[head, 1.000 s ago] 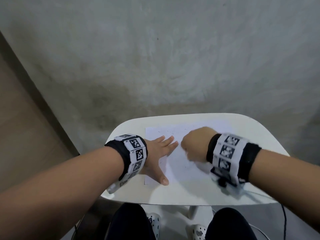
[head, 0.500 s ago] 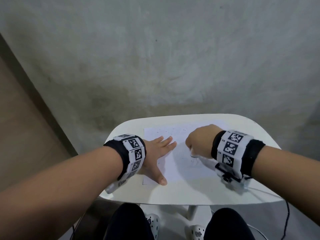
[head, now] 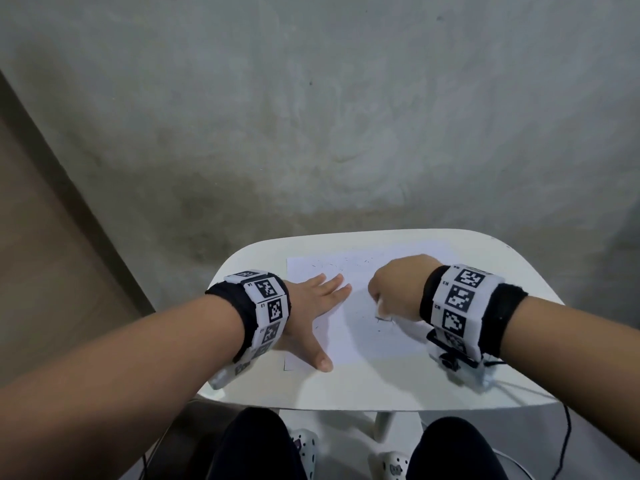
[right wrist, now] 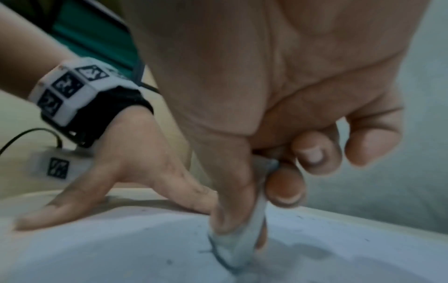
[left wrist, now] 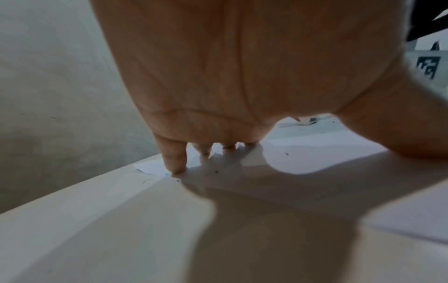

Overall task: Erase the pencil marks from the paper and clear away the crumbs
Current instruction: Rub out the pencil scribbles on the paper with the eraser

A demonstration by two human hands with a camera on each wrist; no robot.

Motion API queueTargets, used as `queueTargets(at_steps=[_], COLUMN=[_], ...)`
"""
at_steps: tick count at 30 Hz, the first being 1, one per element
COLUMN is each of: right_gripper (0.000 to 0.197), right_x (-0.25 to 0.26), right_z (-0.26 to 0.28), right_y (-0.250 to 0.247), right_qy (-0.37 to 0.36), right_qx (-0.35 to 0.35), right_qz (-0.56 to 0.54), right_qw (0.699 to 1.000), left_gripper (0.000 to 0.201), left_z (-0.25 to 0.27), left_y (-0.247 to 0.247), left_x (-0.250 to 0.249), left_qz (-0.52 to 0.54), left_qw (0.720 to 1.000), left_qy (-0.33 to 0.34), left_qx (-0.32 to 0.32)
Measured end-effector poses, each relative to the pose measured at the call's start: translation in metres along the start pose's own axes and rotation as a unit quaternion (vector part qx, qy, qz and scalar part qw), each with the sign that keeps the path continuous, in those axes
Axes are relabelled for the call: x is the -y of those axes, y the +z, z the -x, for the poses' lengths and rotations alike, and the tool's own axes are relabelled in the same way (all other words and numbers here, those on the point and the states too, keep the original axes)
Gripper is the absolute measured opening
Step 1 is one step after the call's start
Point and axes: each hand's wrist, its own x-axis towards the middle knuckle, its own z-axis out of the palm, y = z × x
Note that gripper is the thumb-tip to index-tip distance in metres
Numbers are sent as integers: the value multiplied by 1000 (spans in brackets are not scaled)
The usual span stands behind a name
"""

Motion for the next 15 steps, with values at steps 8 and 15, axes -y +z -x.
queueTargets(at_steps=[8, 15], right_gripper=[15, 22], right_x=[-25, -80], right_z=[-5, -5], right_y=[5, 28], right_qy=[11, 59], right_qx=[-9, 37], right_qz=[-137, -490], right_qw=[990, 869], left_gripper=[133, 133], left_z=[1, 13], left_y=[0, 13], left_x=[0, 11], left_qz=[8, 35], left_qw=[1000, 999], left_qy=[2, 8], left_qx=[-4, 6])
